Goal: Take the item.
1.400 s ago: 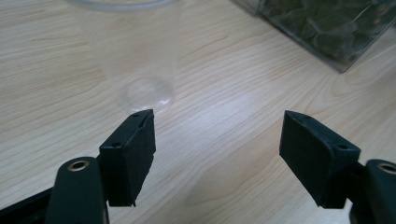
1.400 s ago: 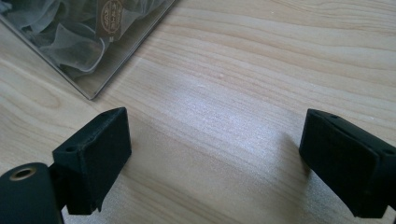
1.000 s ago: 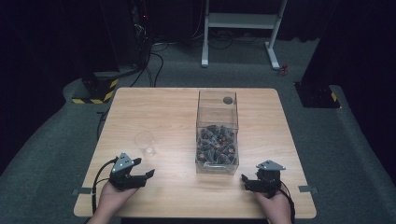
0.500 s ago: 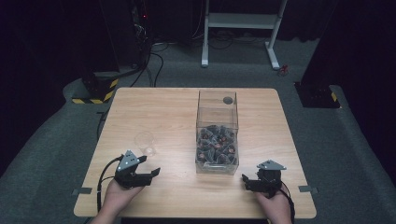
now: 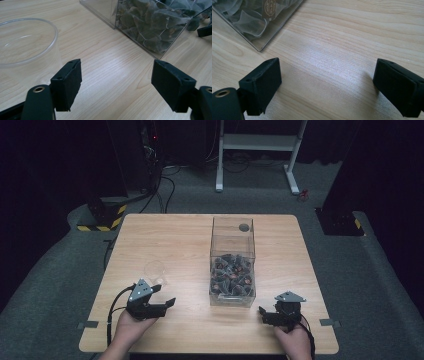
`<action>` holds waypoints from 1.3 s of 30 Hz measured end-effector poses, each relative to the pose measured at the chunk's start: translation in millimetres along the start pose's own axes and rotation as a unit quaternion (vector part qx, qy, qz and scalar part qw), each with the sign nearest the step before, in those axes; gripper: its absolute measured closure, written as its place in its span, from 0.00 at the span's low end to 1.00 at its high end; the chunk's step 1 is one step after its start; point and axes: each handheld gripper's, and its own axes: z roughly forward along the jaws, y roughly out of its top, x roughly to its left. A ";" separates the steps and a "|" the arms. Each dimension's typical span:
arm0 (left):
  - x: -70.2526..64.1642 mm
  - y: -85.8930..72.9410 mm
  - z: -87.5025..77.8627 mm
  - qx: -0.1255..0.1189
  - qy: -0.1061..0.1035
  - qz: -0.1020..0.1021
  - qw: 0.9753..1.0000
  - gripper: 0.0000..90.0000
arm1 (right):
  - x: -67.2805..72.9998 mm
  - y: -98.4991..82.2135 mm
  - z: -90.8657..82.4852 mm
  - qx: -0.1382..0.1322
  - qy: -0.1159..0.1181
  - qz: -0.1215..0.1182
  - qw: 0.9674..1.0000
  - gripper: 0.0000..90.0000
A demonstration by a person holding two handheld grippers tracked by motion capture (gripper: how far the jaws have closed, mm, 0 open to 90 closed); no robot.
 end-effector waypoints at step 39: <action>-22.7 40.2 21.8 -0.021 -0.039 0.019 0.999 0.30 | -0.4 -0.1 0.2 -0.001 0.000 -0.004 1.000 0.09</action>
